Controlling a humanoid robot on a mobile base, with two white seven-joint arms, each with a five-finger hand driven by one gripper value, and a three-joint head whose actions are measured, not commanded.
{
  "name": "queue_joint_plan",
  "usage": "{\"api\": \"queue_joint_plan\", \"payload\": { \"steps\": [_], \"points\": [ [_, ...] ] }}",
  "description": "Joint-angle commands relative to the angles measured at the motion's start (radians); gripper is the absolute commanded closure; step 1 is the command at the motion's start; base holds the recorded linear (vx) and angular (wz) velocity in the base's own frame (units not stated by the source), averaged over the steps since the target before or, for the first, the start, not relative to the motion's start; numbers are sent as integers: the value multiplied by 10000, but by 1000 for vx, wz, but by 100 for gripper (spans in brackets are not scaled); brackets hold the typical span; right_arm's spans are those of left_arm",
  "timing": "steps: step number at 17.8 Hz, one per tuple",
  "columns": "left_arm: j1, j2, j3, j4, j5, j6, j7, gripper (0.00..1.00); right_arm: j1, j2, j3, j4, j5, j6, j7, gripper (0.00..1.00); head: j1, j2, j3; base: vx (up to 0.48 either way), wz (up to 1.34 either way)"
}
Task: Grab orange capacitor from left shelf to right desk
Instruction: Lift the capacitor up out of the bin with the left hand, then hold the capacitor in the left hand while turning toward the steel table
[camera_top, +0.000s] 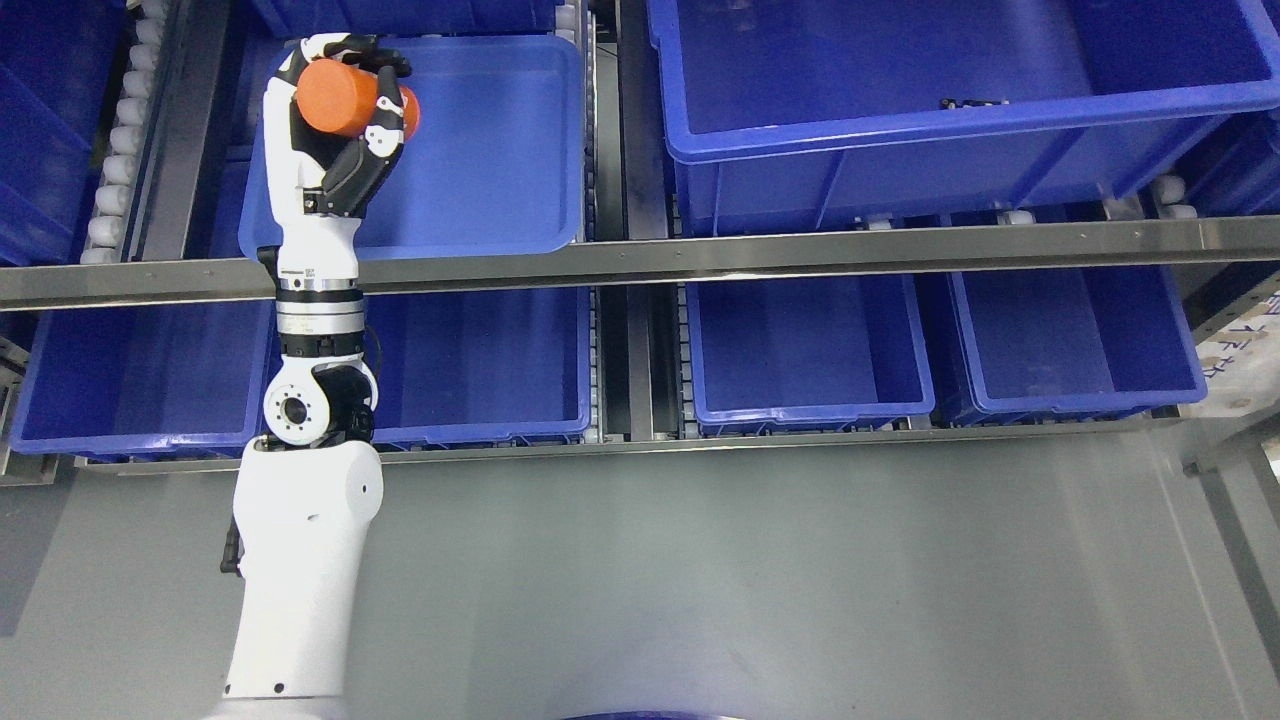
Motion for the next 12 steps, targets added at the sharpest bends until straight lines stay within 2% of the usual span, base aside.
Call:
{"api": "queue_joint_plan", "payload": {
  "steps": [1,12],
  "points": [
    [864,174,-677,-1904,31,-482,325,98,211,-175,-107,-175,62,8,-2,0,0,0,0,-59,-130],
    [1311,174,-1090,-2348,31,-1174,279,98,211,-175,-107,-175,62,8,-2,0,0,0,0,-83,-310]
  ]
}}
